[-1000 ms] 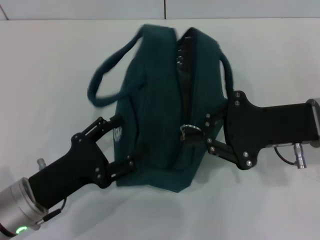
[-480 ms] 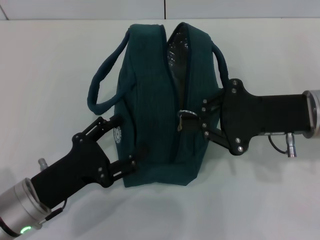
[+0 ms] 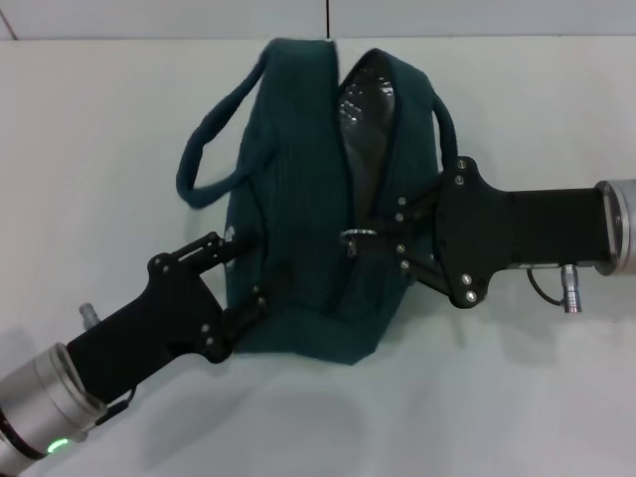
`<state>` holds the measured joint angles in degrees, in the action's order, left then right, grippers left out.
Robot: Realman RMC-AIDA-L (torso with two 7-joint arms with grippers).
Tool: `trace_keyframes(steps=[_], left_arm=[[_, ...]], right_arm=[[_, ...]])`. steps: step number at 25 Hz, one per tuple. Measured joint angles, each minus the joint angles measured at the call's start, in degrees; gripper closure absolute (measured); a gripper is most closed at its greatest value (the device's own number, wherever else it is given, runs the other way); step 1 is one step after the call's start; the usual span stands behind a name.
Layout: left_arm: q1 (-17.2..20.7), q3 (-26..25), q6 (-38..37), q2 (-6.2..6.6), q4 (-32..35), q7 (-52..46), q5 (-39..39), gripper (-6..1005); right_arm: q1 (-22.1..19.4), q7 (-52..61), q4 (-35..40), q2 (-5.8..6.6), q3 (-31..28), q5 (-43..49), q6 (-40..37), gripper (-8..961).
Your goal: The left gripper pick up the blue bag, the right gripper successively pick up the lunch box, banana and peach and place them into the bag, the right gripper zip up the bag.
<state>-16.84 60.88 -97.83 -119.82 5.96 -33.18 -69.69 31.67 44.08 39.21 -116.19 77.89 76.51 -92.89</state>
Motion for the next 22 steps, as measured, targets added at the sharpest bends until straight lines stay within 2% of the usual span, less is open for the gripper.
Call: trace_keyframes(steps=[3,14,19,22], left_arm=[[-0.2,-0.2,0.1,-0.13,-0.1,1.6,0.2,465],[-1.0,0.5,0.4,-0.16,-0.2,4.7,-0.7,737],[-1.2,1.3,1.3,-0.03,-0.1,4.8,-0.7,919],[-1.5,1.8,1.6,0.01,-0.1,4.8,-0.7,933]], right_arm=[[-0.3,-0.3,-0.1,0.00,0.0,-0.8,0.0,904],[-0.9,-3.1,-3.0,0.01,-0.4,-7.0,1.7,902],[-1.1,-4.3,-3.7,-0.01,-0.2,-9.1,3.4,902],[-1.1,-5.8,-4.9,0.05,0.0,-11.2,3.5,901]])
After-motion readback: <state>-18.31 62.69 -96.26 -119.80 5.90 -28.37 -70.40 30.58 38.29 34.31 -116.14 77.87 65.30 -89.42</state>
